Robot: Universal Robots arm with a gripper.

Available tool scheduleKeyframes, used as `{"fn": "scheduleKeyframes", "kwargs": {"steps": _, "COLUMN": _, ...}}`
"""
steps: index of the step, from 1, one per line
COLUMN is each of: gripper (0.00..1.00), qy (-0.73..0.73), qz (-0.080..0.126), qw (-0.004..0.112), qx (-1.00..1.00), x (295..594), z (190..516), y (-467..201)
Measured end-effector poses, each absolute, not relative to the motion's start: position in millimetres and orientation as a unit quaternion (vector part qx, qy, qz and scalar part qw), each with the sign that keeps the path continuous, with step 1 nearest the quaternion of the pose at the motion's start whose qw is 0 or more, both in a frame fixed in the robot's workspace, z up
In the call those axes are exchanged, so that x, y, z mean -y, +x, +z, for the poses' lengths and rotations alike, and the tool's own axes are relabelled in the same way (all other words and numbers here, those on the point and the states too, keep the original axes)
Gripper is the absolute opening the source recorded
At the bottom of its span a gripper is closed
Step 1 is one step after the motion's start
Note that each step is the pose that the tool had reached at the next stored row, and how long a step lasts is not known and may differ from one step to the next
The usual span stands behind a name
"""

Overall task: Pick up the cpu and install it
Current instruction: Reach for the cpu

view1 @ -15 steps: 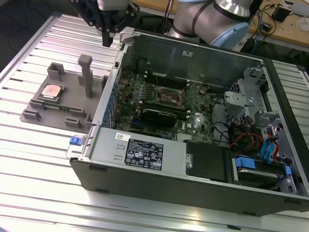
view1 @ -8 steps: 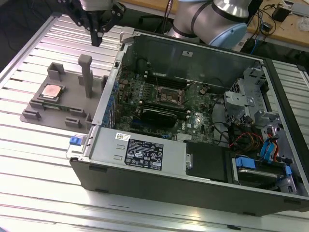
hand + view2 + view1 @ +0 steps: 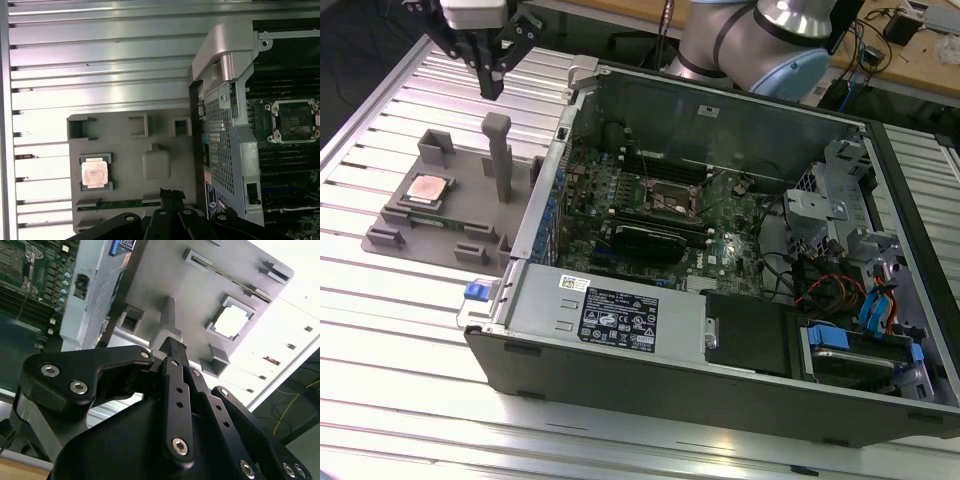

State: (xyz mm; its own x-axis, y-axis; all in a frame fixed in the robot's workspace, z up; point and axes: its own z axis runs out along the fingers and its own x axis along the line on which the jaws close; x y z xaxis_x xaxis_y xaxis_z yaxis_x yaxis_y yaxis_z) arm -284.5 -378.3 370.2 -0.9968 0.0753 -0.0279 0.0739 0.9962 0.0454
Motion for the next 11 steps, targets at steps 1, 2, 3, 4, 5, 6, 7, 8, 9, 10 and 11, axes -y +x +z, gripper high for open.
{"fn": "scheduleKeyframes", "kwargs": {"steps": 1, "gripper": 0.11, "qy": 0.037, "qz": 0.022, "qw": 0.015, "qx": -0.999, "x": 378.5, "z": 368.3, "y": -288.6}}
{"fn": "scheduleKeyframes", "kwargs": {"steps": 2, "gripper": 0.11, "qy": 0.037, "qz": 0.022, "qw": 0.015, "qx": -0.999, "x": 378.6, "z": 367.3, "y": -291.0}}
{"fn": "scheduleKeyframes", "kwargs": {"steps": 3, "gripper": 0.11, "qy": 0.037, "qz": 0.022, "qw": 0.015, "qx": -0.999, "x": 378.6, "z": 366.3, "y": -293.3}}
{"fn": "scheduleKeyframes", "kwargs": {"steps": 4, "gripper": 0.11, "qy": 0.037, "qz": 0.022, "qw": 0.015, "qx": -0.999, "x": 378.6, "z": 365.2, "y": -295.7}}
{"fn": "scheduleKeyframes", "kwargs": {"steps": 5, "gripper": 0.11, "qy": 0.037, "qz": 0.022, "qw": 0.015, "qx": -0.999, "x": 378.6, "z": 364.3, "y": -298.0}}
{"fn": "scheduleKeyframes", "kwargs": {"steps": 6, "gripper": 0.11, "qy": 0.037, "qz": 0.022, "qw": 0.015, "qx": -0.999, "x": 378.7, "z": 362.8, "y": -301.3}}
{"fn": "scheduleKeyframes", "kwargs": {"steps": 7, "gripper": 0.11, "qy": 0.037, "qz": 0.022, "qw": 0.015, "qx": -0.999, "x": 378.7, "z": 361.9, "y": -303.6}}
{"fn": "scheduleKeyframes", "kwargs": {"steps": 8, "gripper": 0.11, "qy": 0.037, "qz": 0.022, "qw": 0.015, "qx": -0.999, "x": 378.7, "z": 360.2, "y": -307.5}}
{"fn": "scheduleKeyframes", "kwargs": {"steps": 9, "gripper": 0.11, "qy": 0.037, "qz": 0.022, "qw": 0.015, "qx": -0.999, "x": 378.7, "z": 357.2, "y": -313.9}}
{"fn": "scheduleKeyframes", "kwargs": {"steps": 10, "gripper": 0.11, "qy": 0.037, "qz": 0.022, "qw": 0.015, "qx": -0.999, "x": 378.7, "z": 354.7, "y": -319.4}}
{"fn": "scheduleKeyframes", "kwargs": {"steps": 11, "gripper": 0.11, "qy": 0.037, "qz": 0.022, "qw": 0.015, "qx": -0.999, "x": 378.7, "z": 353.2, "y": -323.0}}
